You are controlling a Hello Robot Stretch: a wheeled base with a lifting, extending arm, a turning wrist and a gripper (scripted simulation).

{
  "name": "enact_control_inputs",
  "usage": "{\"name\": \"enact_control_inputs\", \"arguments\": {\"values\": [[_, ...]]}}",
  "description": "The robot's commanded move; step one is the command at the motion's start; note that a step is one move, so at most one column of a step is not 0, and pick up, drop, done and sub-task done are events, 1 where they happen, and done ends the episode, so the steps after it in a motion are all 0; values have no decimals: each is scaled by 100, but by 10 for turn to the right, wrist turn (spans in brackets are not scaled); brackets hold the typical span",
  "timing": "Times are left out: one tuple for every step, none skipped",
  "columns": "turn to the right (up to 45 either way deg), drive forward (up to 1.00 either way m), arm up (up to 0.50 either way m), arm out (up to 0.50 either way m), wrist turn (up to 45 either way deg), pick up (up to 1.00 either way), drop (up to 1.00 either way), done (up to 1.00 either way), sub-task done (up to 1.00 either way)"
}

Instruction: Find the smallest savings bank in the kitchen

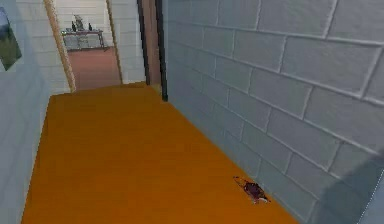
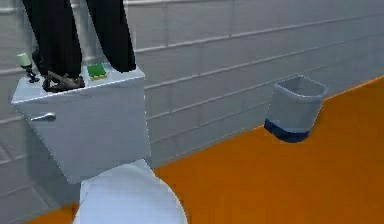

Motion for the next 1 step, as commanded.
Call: {"name": "enact_control_inputs", "arguments": {"values": [[-240, 0, 0, 0, 0, 0, 0, 0, 0]]}}
